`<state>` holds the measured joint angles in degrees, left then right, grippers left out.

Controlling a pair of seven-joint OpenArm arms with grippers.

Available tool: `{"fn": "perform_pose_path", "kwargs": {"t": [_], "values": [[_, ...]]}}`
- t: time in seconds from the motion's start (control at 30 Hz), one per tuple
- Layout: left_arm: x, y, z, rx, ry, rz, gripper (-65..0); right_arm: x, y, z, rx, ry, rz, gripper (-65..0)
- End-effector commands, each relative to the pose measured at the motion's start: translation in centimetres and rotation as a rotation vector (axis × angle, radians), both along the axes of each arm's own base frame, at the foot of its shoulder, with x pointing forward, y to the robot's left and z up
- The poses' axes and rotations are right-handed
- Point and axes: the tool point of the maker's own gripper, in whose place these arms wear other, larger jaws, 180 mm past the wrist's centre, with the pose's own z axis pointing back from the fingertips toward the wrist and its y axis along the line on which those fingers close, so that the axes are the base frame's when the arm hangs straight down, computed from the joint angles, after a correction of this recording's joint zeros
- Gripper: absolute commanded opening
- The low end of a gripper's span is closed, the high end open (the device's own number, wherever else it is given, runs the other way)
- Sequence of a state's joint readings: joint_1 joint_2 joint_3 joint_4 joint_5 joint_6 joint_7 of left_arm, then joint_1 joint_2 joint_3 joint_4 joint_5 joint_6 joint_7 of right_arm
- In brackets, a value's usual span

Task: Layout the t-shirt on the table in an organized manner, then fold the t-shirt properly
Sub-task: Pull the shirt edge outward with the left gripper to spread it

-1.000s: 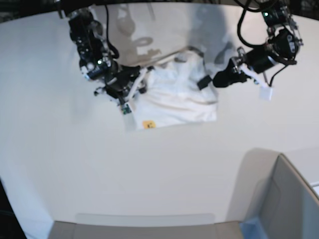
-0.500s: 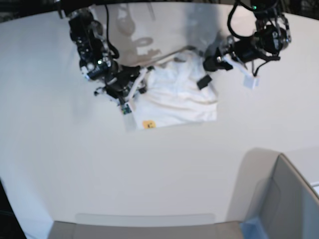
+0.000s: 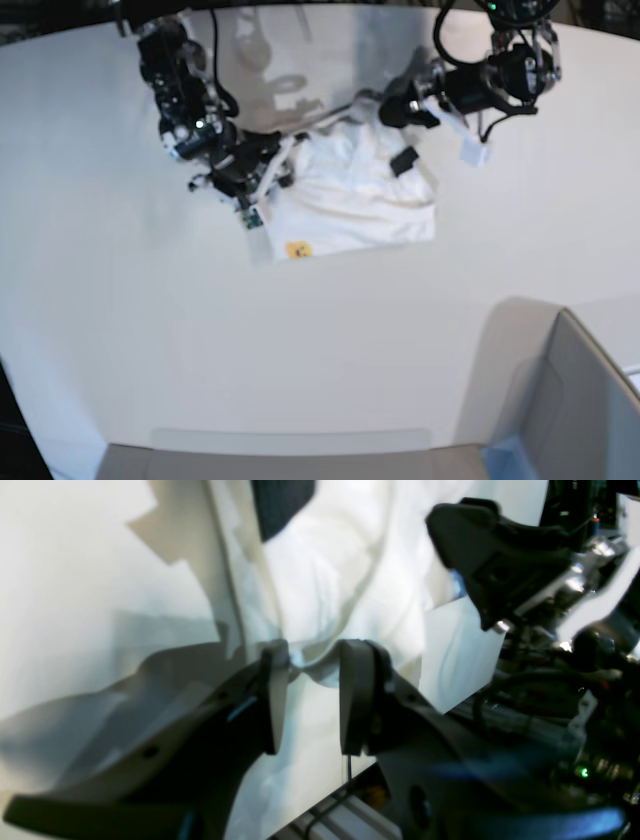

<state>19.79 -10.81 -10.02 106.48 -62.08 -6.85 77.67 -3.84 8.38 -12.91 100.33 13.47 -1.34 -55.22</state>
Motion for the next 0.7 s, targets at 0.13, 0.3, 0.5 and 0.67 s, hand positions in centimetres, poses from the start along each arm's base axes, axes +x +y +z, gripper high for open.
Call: {"fn": "perform_pose_path", "kwargs": {"t": [0.13, 0.3, 0.5, 0.67], "values": [[0.3, 0.4, -0.7, -0.017, 0.011, 0.039, -45.6, 0.6, 0.0, 0.9, 0.008, -0.035, 0.000, -40.7], [0.3, 0.6, -1.1, -0.019, 0.021, 0.051, -45.6, 0.6, 0.0, 0.9, 0.008, -0.036, 0.000, -40.7], [0.6, 0.5, -0.7, -0.041, 0.009, 0.062, -45.7, 0.6, 0.0, 0.9, 0.008, -0.036, 0.000, -40.7], [2.0, -0.6, 1.4, -0.158, -0.037, 0.072, -45.8, 0.6, 0.0, 0.9, 0.008, -0.036, 0.000, -40.7]]}}
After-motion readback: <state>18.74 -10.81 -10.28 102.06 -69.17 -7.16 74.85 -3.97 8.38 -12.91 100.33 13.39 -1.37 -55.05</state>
